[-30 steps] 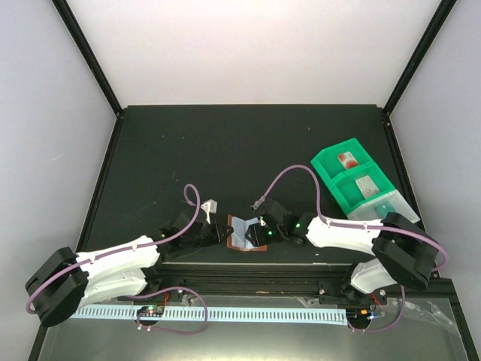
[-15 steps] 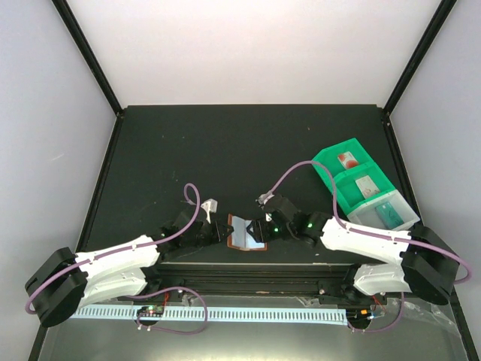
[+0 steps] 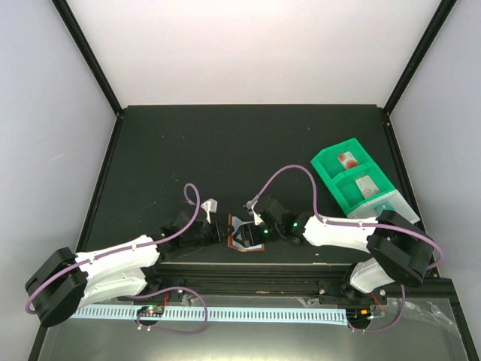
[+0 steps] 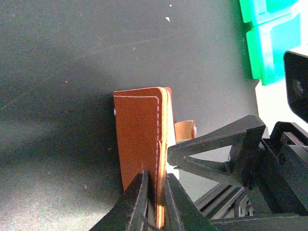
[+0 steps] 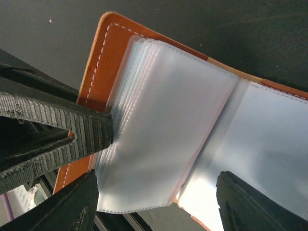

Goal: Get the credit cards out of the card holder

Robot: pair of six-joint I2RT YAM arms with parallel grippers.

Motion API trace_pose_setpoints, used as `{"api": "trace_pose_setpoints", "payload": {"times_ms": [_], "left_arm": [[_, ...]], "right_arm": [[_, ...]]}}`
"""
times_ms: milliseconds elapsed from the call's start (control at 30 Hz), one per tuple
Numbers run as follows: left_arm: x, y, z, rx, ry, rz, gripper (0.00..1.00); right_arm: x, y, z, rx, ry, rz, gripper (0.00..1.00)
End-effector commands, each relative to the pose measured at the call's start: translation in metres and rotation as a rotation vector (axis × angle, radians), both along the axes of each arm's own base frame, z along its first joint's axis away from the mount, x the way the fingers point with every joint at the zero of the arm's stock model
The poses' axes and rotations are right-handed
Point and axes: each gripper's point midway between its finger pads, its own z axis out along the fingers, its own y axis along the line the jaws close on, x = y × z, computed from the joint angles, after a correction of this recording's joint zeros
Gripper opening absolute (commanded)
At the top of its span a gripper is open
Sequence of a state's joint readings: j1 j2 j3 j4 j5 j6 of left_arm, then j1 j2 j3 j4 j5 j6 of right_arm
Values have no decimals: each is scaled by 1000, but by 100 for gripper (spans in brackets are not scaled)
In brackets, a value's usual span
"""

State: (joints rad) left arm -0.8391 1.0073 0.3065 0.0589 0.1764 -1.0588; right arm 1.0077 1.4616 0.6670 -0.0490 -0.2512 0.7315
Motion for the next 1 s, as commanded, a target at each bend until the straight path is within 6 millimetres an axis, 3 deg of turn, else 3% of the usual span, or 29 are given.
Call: {"api": "trace_pose_setpoints", "payload": {"times_ms": [0, 200, 367, 967], "left_arm": [[7, -10, 23, -51, -37, -6, 10], [7, -9, 20, -42, -30, -4, 6], [6, -8, 18, -37, -25, -2, 12], [6, 0, 6, -5, -19, 21, 17]], "right_arm": [[2, 9, 4, 47, 0, 10, 68], [4, 7, -5, 25, -1, -1, 60], [2, 3, -8, 12, -2, -6, 53], [6, -18, -15, -56, -31, -61, 50]]}}
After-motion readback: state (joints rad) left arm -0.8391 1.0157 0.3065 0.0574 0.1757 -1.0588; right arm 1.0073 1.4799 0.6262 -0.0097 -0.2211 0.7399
